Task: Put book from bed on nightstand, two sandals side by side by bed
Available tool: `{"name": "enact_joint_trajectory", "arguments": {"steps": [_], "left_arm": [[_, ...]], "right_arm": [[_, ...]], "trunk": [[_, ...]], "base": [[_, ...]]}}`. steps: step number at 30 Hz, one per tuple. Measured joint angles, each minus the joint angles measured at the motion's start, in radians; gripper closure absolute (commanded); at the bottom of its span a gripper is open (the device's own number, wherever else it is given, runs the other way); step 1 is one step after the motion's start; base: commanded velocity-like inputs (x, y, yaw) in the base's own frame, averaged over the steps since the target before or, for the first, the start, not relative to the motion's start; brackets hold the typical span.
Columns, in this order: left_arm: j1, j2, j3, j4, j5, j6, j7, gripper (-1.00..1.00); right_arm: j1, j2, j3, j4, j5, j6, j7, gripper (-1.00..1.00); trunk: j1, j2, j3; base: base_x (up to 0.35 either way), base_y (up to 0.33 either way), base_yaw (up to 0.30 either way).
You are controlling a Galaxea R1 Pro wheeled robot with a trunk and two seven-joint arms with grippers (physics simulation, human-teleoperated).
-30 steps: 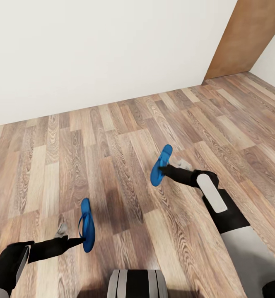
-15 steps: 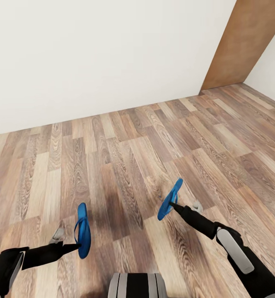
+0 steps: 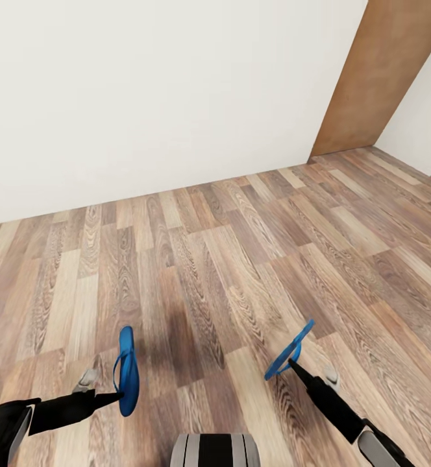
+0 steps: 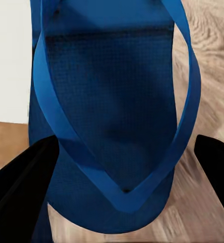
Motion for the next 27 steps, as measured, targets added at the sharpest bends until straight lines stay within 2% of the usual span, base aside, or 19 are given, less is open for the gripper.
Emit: {"name": "enact_joint_trajectory", "arguments": {"steps": [8,11,24,27], "left_arm": [[0.001,0.004,-0.001,0.014,0.001,-0.014,-0.002,1.0],[0.001,0.004,-0.001,0.015,0.001,-0.015,-0.002,1.0],[0.001,-0.001,-0.002,0.016,0.002,-0.015,-0.002,1.0],[0.001,-0.002,-0.002,0.016,0.002,-0.015,-0.002,1.0]], "right_arm": [[0.002,0.017,-0.001,0.152,-0.004,-0.023,0.187,1.0],[0.002,0.019,0.001,0.181,0.0,-0.024,0.223,1.0],[0.002,0.02,0.004,0.199,0.014,-0.017,0.223,1.0],[0.002,0.019,0.015,0.201,0.015,-0.017,0.199,1.0]], "trunk": [[-0.004,0.002,0.031],[-0.005,0.003,0.043],[-0.011,0.006,0.093],[-0.012,0.006,0.105]], "base": [[0.0,0.0,0.0],[0.0,0.0,0.0],[0.0,0.0,0.0],[0.0,0.0,0.0]]}}
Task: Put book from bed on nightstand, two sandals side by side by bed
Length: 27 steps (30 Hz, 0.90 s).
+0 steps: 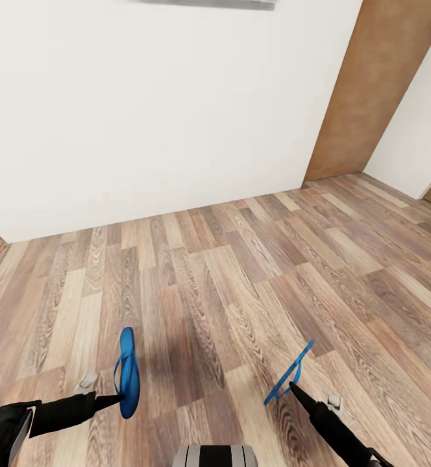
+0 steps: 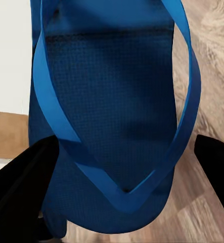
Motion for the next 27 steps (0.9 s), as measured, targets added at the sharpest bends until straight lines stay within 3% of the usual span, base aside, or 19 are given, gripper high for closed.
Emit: {"name": "enact_joint_trajectory", "arguments": {"steps": [9,27], "left_arm": [[0.0,-0.005,-0.001,0.001,0.0,0.0,0.001,1.0],[0.0,-0.007,-0.001,0.001,0.0,-0.001,0.003,1.0]], "right_arm": [[0.0,0.001,0.006,0.0,-0.001,0.002,-0.079,1.0],[0.0,0.0,0.005,0.0,0.0,0.0,-0.087,1.0]], "trunk": [[-0.004,0.002,0.035],[-0.012,0.006,0.104]], "base": [[0.0,0.0,0.0],[0.0,0.0,0.0]]}}
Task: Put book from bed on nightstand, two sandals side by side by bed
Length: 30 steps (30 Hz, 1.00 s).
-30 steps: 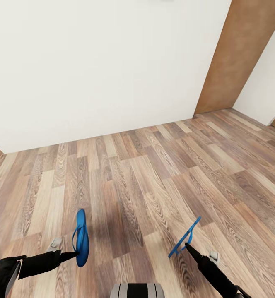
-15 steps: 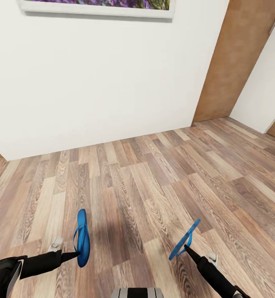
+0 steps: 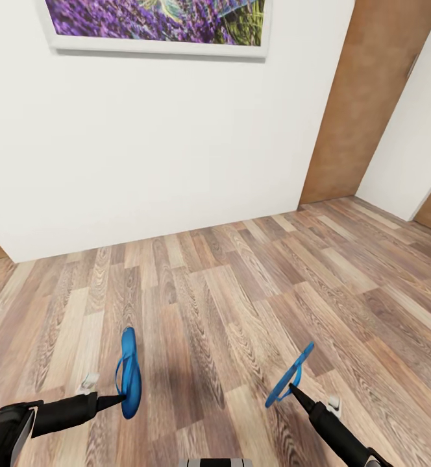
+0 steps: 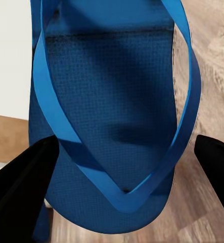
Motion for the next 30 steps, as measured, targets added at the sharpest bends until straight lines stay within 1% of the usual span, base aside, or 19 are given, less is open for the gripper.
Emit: {"name": "enact_joint_trajectory", "arguments": {"steps": [18,25,30], "left_arm": [[0.0,0.0,-0.001,0.002,0.0,-0.001,0.002,1.0],[0.0,-0.012,-0.001,0.002,0.0,-0.001,0.003,1.0],[0.0,-0.015,-0.002,0.002,0.0,-0.002,0.003,1.0]], "right_arm": [[0.0,0.001,-0.004,0.0,-0.002,0.001,-0.001,1.0],[0.0,0.001,-0.005,0.0,-0.002,0.002,0.001,1.0],[0.0,0.001,-0.006,0.0,-0.002,0.002,0.001,1.0]], "trunk": [[-0.008,0.004,0.07],[-0.011,0.006,0.097],[-0.013,0.007,0.116]], "base": [[0.0,0.0,0.0],[0.0,0.0,0.0],[0.0,0.0,0.0]]}}
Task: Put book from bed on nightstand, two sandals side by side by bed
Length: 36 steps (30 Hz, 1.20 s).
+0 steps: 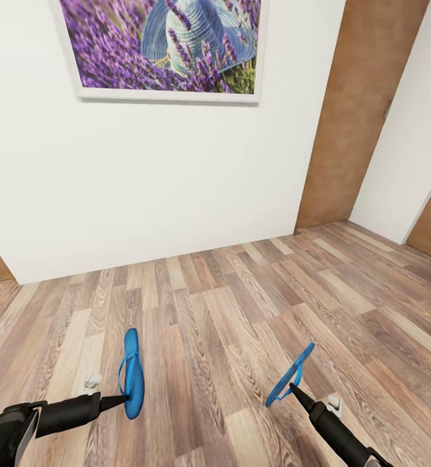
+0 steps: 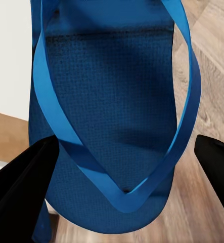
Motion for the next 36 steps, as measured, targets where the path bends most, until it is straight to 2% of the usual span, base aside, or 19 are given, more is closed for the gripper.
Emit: {"name": "enact_joint_trajectory", "arguments": {"steps": [17,27,36], "left_arm": [[0.0,-0.001,0.0,0.0,0.0,0.001,-0.004,1.0],[0.0,-0.001,0.0,0.0,0.0,0.001,-0.004,1.0],[0.0,0.001,0.001,0.0,0.0,0.003,-0.004,1.0]], "right_arm": [[0.0,0.0,0.006,0.0,0.0,0.0,-0.001,1.0],[0.0,0.001,0.003,0.0,-0.001,0.0,-0.003,1.0],[0.0,0.001,0.004,0.0,-0.001,-0.001,-0.003,1.0]], "trunk": [[-0.008,0.004,0.066],[-0.046,0.074,0.097],[-0.046,0.074,0.097]], "base": [[0.0,0.0,0.0],[0.0,0.0,0.0],[0.0,0.0,0.0]]}}
